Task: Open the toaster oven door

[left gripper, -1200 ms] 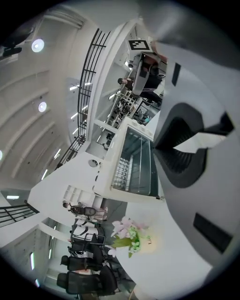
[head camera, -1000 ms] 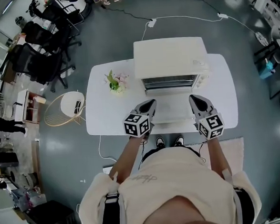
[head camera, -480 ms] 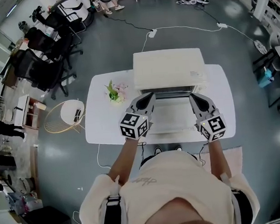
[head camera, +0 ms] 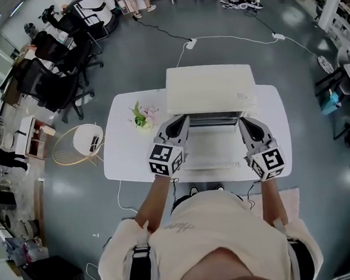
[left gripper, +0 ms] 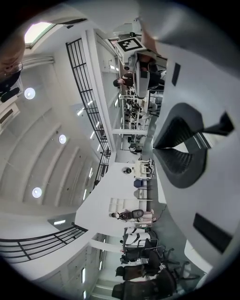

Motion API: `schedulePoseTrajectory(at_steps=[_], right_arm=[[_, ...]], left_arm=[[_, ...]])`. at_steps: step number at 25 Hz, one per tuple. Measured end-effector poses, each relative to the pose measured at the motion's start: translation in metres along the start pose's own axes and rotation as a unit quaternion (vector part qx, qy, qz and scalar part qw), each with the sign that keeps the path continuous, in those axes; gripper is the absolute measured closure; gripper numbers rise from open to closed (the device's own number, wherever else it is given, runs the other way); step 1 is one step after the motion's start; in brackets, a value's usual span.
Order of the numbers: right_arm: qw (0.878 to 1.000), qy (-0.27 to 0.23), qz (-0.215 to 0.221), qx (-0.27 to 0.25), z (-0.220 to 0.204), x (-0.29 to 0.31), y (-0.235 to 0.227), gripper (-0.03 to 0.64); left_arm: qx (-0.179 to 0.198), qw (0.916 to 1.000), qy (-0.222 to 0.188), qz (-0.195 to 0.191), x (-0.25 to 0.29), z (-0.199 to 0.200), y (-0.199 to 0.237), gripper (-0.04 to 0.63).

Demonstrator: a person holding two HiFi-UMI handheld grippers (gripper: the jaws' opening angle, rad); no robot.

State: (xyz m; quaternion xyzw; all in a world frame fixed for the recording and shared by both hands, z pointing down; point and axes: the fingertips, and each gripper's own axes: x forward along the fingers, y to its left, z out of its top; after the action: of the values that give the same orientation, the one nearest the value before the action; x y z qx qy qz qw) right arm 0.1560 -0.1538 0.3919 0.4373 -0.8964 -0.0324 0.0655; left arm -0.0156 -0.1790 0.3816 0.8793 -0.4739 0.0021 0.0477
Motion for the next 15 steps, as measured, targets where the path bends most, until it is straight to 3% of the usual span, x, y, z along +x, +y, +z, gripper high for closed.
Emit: schedulePoseTrajectory(at_steps=[15], right_arm=[[1.0, 0.017, -0.002, -0.021, -0.009, -0.005, 0.011, 0.611]], left_arm=[[0.001, 0.9998, 0.017, 0.005, -0.014, -0.023, -0.006, 0.575]])
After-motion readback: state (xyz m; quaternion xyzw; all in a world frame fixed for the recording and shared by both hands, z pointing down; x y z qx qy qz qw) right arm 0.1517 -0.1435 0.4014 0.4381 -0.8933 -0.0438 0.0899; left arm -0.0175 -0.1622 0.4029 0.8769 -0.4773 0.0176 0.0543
